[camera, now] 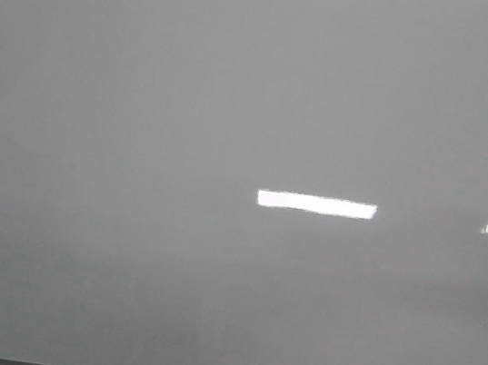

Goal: Write number 8 on whiteboard

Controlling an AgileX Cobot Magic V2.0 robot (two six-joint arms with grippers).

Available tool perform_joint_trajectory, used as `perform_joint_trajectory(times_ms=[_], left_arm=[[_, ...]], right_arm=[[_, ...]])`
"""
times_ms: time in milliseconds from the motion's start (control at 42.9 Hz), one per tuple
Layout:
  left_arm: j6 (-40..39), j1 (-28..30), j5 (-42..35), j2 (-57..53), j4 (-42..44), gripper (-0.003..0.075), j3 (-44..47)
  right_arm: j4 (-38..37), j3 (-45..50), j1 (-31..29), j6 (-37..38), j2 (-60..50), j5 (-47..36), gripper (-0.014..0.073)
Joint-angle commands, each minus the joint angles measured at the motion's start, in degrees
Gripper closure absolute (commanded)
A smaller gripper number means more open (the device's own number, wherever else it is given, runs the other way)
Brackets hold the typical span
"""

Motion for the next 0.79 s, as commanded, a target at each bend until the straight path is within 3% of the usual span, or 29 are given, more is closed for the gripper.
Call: perform_joint_trajectory(times_ms=[0, 256, 583, 653, 769], left_arm=[[-0.56, 0.07, -5.12, -0.37, -0.64, 0.0741, -5.4], [-0.56, 0.07, 7.33, 11.2, 1.65, 0.0741, -17.95], [-0.56, -0.05, 6.38, 25.42, 2.44, 0.0727, -21.83], [-0.56, -0.05, 6.02, 25.64, 2.44, 0.066, -21.83], [-0.56, -0.05, 5.77, 25.64, 2.31, 0.0391, -21.83]], right_arm=[[-0.53, -6.54, -0.38, 0.14, -0.72, -1.79, 0.0655], [1.39, -21.1, -0.38, 0.2, 9.86, 7.31, 0.0655], [2.82, -25.89, -0.38, 0.2, 25.39, 5.49, 0.0636], [2.82, -25.89, -0.38, 0.2, 25.98, 5.24, 0.0572], [2.82, -25.77, -0.38, 0.2, 26.16, 4.5, 0.0328]])
